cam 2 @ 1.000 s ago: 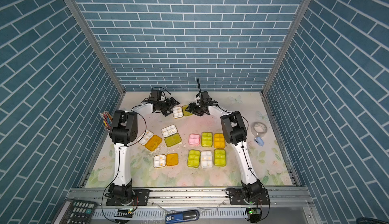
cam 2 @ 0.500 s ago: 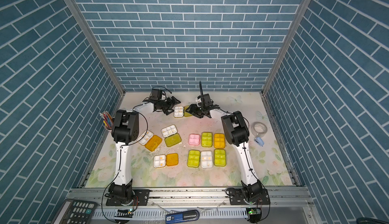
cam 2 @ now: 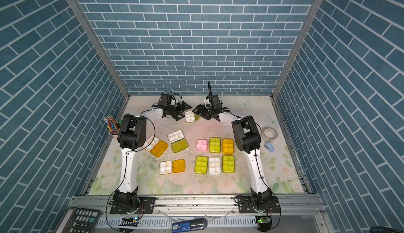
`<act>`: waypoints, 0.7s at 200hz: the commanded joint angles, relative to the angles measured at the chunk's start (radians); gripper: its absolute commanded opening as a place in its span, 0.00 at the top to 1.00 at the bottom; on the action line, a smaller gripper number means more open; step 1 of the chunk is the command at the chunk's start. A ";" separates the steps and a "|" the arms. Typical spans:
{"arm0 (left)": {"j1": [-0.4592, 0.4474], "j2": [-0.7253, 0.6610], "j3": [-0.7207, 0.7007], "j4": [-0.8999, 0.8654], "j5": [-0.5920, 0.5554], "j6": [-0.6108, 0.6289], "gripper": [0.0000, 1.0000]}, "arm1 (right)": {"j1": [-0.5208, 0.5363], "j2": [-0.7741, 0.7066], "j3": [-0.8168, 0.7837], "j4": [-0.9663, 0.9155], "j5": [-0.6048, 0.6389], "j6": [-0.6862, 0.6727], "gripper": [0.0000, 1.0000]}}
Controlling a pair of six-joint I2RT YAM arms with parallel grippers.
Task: Close pillboxes
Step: Close the lid on the pillbox.
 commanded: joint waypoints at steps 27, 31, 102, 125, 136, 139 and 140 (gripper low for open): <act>0.011 -0.102 -0.136 0.025 -0.039 -0.036 0.07 | 0.014 -0.029 0.018 -0.013 0.006 -0.019 0.35; 0.018 -0.115 -0.151 0.024 -0.049 -0.037 0.07 | 0.017 -0.026 0.023 -0.017 0.004 -0.020 0.35; 0.117 -0.408 -0.361 -0.030 -0.087 0.000 0.08 | 0.048 0.013 0.090 -0.060 0.001 -0.028 0.36; 0.117 -0.488 -0.446 0.000 -0.073 -0.014 0.07 | 0.056 0.020 0.099 -0.075 0.004 -0.029 0.36; 0.117 -0.520 -0.488 0.032 -0.067 -0.024 0.07 | 0.057 0.023 0.099 -0.081 0.011 -0.029 0.36; 0.117 -0.528 -0.498 0.039 -0.063 -0.027 0.07 | 0.057 0.023 0.099 -0.086 0.013 -0.029 0.36; 0.117 -0.530 -0.501 0.041 -0.063 -0.029 0.07 | 0.058 0.023 0.100 -0.086 0.014 -0.029 0.36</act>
